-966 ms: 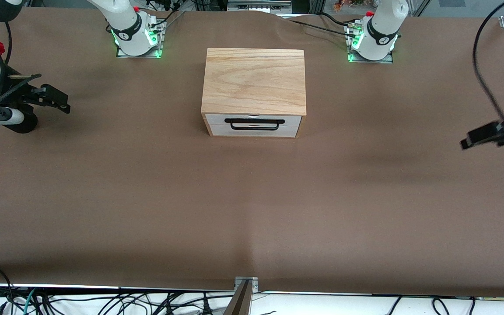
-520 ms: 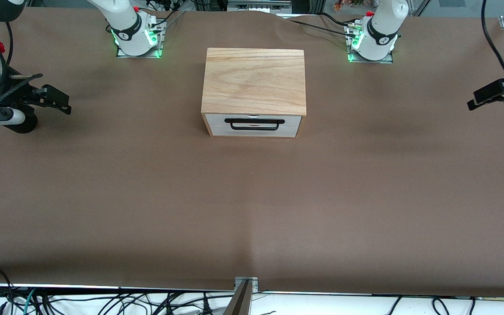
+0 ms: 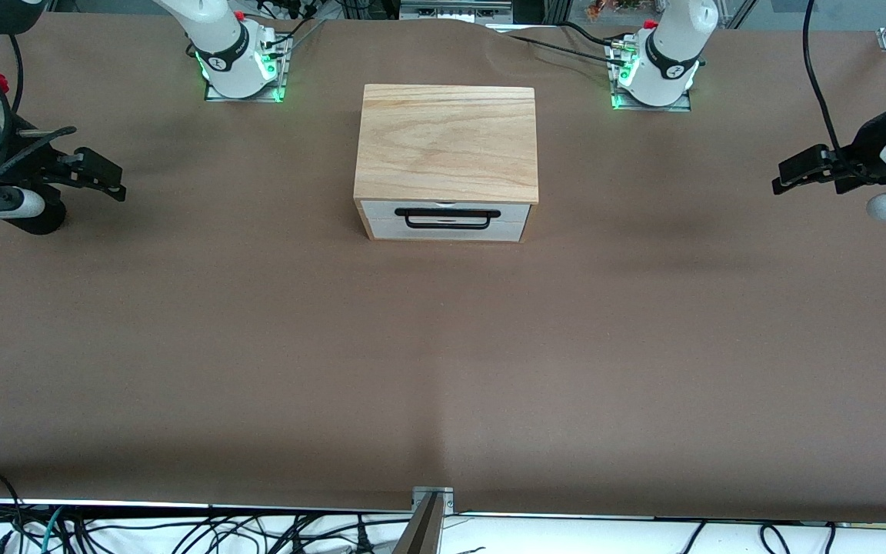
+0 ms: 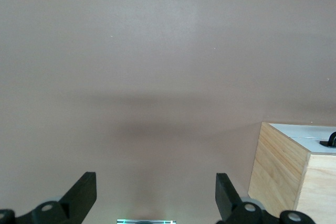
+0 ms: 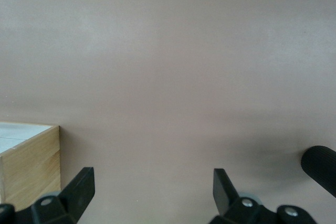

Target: Close drawer with both arms simultaneously

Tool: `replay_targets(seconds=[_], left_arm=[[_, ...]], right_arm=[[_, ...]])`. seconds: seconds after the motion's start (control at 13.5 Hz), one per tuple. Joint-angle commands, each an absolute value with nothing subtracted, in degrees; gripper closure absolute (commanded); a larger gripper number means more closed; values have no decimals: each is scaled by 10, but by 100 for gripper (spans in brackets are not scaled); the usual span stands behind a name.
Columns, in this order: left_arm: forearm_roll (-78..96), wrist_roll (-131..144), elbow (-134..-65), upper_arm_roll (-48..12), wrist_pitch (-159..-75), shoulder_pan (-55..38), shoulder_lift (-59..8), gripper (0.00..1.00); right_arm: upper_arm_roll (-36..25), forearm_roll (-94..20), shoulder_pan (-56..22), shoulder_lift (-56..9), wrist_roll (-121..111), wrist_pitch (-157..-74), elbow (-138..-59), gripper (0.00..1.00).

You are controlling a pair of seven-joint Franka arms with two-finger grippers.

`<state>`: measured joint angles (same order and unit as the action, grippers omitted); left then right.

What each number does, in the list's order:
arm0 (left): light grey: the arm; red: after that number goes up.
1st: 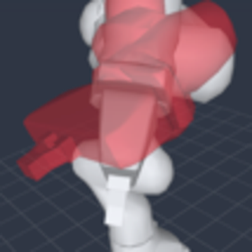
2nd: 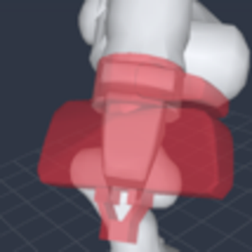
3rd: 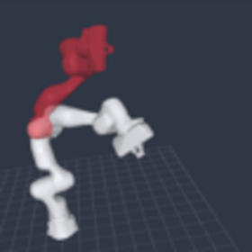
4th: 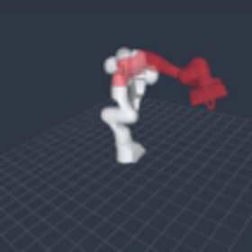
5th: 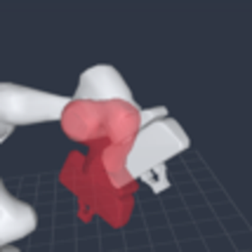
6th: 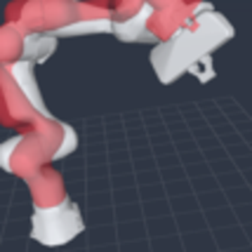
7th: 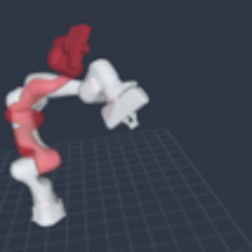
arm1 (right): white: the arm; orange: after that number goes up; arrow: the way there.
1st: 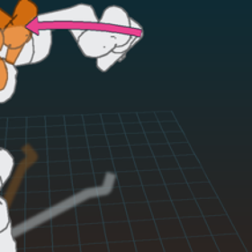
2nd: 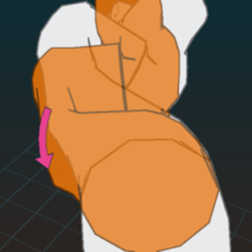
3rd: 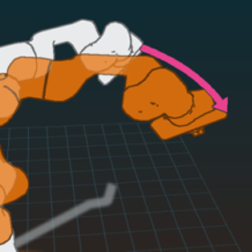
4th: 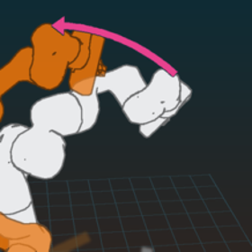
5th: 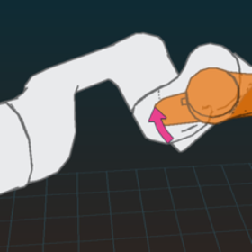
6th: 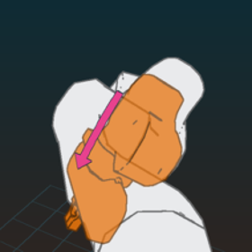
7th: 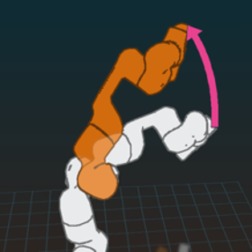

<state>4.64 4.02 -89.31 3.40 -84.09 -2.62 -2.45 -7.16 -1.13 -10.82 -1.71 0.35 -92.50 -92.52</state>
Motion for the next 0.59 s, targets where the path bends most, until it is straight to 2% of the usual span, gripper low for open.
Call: replay_targets(seconds=[0.0,0.52], left_arm=[[28,35,-902,29,-845,-26,-17,0],[28,30,-897,30,-845,-27,-25,0]], right_arm=[[-70,-6,-110,-13,-1,-925,-923,0],[-70,-6,-110,-13,-3,-925,-923,0]])
